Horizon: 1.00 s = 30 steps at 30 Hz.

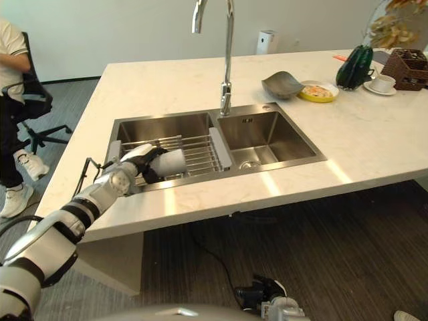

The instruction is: Place the dishes in the dishwasher.

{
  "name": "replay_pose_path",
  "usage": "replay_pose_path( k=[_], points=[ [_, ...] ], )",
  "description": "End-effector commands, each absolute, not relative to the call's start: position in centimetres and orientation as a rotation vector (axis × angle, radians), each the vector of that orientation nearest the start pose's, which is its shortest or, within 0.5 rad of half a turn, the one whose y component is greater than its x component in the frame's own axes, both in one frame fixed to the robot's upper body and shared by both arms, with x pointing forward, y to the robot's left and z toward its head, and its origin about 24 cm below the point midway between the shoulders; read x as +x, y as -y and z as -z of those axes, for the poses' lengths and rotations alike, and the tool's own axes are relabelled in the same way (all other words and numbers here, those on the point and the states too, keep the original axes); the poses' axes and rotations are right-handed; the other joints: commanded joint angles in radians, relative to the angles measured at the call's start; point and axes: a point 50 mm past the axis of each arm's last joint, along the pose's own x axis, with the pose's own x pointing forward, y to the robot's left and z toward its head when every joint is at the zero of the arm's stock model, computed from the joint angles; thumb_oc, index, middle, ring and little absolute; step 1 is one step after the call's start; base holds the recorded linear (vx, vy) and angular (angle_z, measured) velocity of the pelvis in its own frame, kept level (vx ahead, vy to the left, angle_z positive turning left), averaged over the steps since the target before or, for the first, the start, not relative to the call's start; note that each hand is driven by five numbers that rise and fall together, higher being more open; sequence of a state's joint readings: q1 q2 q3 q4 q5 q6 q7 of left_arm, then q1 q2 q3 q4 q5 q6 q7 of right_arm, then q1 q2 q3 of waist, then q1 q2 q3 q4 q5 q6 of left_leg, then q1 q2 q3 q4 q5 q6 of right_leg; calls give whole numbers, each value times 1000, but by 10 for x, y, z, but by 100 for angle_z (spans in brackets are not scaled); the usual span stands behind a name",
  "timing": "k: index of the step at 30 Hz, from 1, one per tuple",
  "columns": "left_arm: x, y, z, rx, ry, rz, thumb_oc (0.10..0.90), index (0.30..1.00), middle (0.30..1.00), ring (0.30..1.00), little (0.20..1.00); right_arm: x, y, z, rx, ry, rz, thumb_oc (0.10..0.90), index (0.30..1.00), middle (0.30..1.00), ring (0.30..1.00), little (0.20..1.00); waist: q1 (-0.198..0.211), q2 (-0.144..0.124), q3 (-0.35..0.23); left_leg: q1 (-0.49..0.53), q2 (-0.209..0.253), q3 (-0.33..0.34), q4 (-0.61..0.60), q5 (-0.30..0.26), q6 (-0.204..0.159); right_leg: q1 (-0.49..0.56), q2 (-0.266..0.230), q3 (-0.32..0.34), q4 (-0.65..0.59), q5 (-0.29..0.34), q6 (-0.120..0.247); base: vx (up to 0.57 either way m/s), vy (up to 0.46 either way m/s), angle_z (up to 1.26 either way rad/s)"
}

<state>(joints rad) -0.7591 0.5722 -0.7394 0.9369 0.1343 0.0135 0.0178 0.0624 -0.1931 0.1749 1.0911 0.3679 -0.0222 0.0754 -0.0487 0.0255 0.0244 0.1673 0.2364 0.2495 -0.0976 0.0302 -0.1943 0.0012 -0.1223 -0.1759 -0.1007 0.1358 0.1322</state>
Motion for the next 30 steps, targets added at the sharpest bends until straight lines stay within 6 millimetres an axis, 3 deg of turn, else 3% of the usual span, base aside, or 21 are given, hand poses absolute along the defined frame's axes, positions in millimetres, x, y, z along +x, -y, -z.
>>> replay_pose_path(
  k=[1, 7, 8, 12, 17, 23, 25, 27, 30],
  points=[
    [404, -201, -131, 1222, -83, 111, 800, 900, 900, 900, 900, 69, 222, 166, 24, -1234, 129, 800, 900, 900, 900, 900, -21, 60, 74, -12, -21, -45, 10, -34, 28, 45, -65, -54, 13, -64, 96, -14, 16, -13],
    [413, -191, -136, 1246, -113, 104, 800, 900, 900, 900, 900, 75, 225, 167, 6, -1269, 148, 800, 900, 900, 900, 900, -35, 65, 83, -18, -32, -35, 10, -36, 31, 28, -71, -48, 13, -53, 102, -6, 9, -4],
    [414, -187, -139, 1262, -101, 110, 400, 300, 300, 300, 300, 75, 226, 167, 3, -1271, 151, 800, 900, 900, 900, 900, -36, 66, 85, -20, -33, -34, 10, -36, 32, 25, -72, -45, 13, -52, 103, -26, 19, -4],
    [416, -179, -146, 1306, -50, 129, 400, 300, 300, 300, 300, 74, 229, 166, 3, -1272, 162, 800, 900, 900, 900, 900, -39, 66, 87, -22, -36, -31, 10, -38, 33, 21, -75, -46, 13, -50, 105, -3, 3, -1],
    [413, -160, -166, 1353, 157, 150, 400, 300, 300, 300, 300, 75, 233, 165, -5, -1249, 182, 800, 900, 900, 900, 900, -36, 63, 89, -24, -38, -36, 10, -39, 33, 25, -80, -55, 13, -51, 107, 0, 0, 0],
    [406, -159, -174, 1343, 271, 136, 400, 300, 300, 300, 300, 76, 233, 164, 4, -1224, 196, 800, 900, 900, 900, 900, -28, 60, 86, -25, -38, -45, 10, -38, 33, 36, -81, -67, 13, -55, 107, 0, 0, 0],
    [393, -155, -190, 1224, 432, 102, 400, 300, 300, 300, 300, 72, 230, 165, 25, -1215, 209, 800, 900, 900, 900, 900, -15, 53, 83, -29, -37, -62, 10, -35, 32, 47, -78, -77, 13, -63, 102, -8, -40, 1],
    [388, -154, -190, 1180, 458, 103, 400, 300, 300, 300, 300, 69, 230, 165, 26, -1215, 213, 800, 900, 900, 900, 900, -15, 51, 80, -32, -34, -73, 10, -32, 30, 53, -76, -85, 13, -68, 100, 4, -46, 6],
    [369, -143, -203, 970, 578, 123, 400, 300, 300, 300, 300, 65, 230, 166, 37, -1220, 228, 800, 900, 900, 900, 900, 12, 48, 72, -51, -18, -112, 10, -10, 18, 77, -63, -115, 13, -88, 84, 5, -91, 21]
  ],
)
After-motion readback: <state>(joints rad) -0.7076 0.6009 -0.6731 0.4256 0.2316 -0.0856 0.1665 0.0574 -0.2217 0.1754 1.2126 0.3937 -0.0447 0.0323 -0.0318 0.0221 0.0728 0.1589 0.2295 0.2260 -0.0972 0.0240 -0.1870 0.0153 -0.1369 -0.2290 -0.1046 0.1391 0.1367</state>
